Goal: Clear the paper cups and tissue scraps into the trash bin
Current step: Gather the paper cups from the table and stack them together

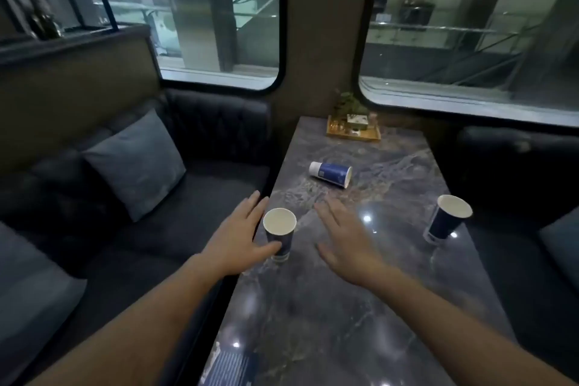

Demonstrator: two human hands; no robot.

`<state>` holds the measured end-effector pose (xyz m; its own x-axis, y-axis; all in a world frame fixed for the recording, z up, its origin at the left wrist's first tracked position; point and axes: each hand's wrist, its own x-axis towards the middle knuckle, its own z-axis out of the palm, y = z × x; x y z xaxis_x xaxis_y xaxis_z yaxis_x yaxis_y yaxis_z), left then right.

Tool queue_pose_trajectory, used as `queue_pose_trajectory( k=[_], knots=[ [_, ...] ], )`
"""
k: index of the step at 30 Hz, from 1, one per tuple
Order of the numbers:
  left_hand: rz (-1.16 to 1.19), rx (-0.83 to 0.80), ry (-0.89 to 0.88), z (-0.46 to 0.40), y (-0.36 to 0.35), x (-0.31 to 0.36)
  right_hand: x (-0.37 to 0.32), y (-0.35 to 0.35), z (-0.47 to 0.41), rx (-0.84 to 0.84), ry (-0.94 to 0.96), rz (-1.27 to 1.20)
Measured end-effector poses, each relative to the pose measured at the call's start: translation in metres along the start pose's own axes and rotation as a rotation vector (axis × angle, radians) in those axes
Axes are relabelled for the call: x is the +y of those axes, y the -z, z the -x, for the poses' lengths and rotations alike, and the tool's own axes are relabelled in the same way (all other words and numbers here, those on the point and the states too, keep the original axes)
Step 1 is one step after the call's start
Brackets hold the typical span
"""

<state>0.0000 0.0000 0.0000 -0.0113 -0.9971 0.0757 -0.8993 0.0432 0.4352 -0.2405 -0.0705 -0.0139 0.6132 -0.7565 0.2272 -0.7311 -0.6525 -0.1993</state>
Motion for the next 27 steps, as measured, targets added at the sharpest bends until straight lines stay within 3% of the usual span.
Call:
queue_pose_trajectory(
  k=[6,14,22,27],
  knots=[
    [0.094,-0.144,0.098,-0.028,-0.042,-0.008,0.016,-0.053,-0.034,-0.197,0.048,-0.133],
    [-0.009,-0.245,0.163,-0.047,-0.081,-0.028,0.024,-0.094,-0.063,-0.378,0.078,-0.174],
    [-0.057,-0.224,0.11,-0.051,-0.094,-0.028,0.028,-0.112,-0.075,-0.366,0.155,-0.139],
    [0.044,-0.194,0.122,-0.043,-0.098,-0.023,0.033,-0.121,-0.067,-0.278,0.137,-0.207]
  ],
)
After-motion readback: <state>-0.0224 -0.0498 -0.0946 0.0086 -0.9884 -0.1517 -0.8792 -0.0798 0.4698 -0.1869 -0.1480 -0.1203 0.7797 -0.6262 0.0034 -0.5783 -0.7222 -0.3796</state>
